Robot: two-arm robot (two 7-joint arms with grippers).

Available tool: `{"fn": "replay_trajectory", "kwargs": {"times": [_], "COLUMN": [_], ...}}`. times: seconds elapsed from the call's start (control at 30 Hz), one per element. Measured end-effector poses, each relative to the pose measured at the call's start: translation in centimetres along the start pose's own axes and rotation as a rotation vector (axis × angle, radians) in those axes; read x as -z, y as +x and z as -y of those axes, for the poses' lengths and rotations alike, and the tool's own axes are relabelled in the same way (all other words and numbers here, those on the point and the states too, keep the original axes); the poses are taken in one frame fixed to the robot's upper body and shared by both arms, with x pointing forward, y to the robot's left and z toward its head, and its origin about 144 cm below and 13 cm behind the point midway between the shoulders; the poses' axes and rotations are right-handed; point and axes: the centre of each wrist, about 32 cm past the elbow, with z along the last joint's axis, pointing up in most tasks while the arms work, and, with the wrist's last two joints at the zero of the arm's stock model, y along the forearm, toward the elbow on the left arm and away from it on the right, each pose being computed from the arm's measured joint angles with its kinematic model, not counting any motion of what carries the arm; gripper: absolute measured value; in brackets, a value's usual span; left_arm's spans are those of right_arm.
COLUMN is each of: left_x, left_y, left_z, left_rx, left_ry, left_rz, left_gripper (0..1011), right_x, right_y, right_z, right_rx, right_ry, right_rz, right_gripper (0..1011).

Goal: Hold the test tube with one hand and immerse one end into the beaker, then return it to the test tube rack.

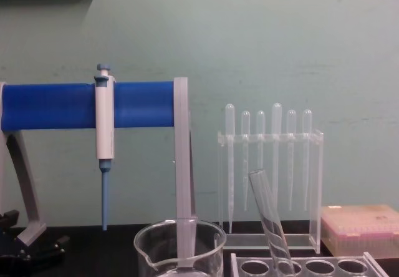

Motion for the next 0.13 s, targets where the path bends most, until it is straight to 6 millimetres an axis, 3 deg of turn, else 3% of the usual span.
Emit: {"fn": "replay_trajectory", "kwargs": {"times": [0.13], "left_x": [0.00], "left_y": [0.00], "left_z": [0.00], "left_rx": [0.000], "left_ry": [0.000], "left_rz": [0.000], "left_gripper": [1000], "right_x": [-0.02], "right_y": [-0.01], "right_z": [0.01], "right_rx": [0.000], "right_ry": [0.000], "right_rz": [0.000], "right_gripper": [1000]}}
